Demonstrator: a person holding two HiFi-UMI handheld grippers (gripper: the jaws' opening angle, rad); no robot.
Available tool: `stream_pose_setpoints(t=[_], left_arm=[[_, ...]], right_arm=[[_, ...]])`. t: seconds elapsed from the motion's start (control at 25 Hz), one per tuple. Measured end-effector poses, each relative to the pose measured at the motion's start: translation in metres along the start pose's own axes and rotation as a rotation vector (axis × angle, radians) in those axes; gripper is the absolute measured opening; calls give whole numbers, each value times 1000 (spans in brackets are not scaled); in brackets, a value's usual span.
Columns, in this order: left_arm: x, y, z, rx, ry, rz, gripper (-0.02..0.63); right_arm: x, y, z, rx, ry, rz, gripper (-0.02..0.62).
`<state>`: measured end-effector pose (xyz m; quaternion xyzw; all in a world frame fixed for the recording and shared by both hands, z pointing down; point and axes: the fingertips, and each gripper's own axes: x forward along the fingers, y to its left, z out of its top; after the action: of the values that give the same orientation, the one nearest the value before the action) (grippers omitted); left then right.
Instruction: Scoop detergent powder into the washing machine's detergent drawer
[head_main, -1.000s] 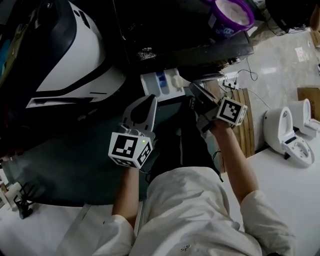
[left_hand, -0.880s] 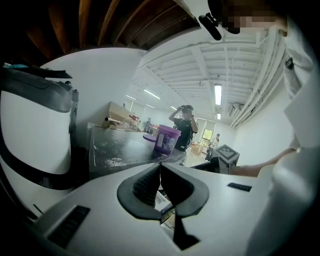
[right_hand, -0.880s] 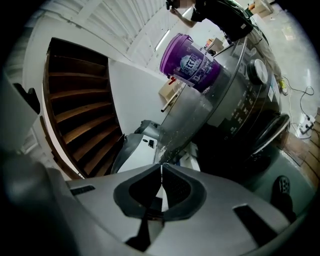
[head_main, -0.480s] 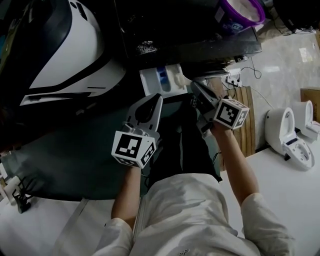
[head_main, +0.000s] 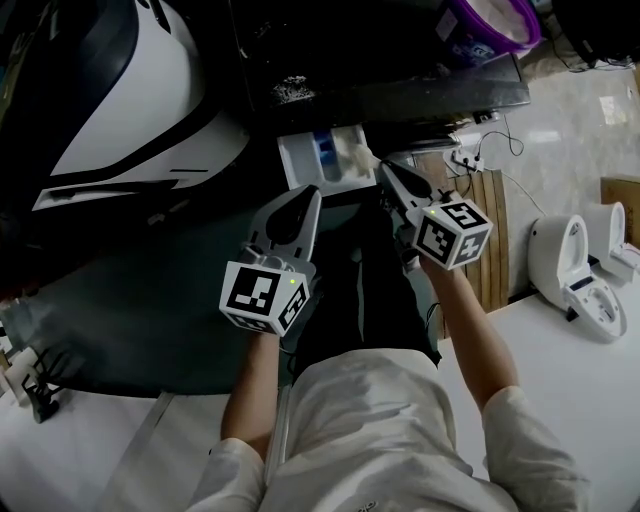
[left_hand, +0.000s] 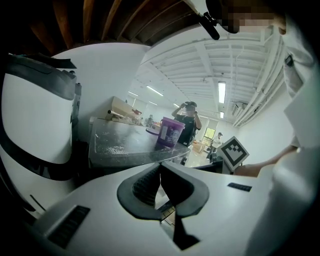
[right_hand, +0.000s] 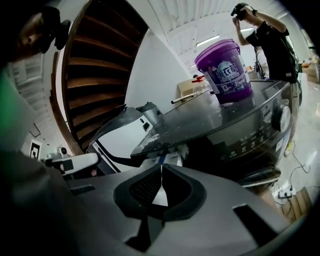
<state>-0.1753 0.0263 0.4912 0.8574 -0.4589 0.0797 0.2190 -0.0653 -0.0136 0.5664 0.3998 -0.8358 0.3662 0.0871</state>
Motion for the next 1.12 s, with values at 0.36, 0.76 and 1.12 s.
stream_pose_setpoints(t=[0.36,0.76,1.12], left_arm=[[0,6,0,-4,0,7,18],[-3,9,-3,-14,0,19,18],[-4,8,-5,-15,2,21,19]], right_arm=[[9,4,-3,-126,27,-21,12],[16,7,1,-277,52,-48,11],[22,12,3,-448,72,-72,12]])
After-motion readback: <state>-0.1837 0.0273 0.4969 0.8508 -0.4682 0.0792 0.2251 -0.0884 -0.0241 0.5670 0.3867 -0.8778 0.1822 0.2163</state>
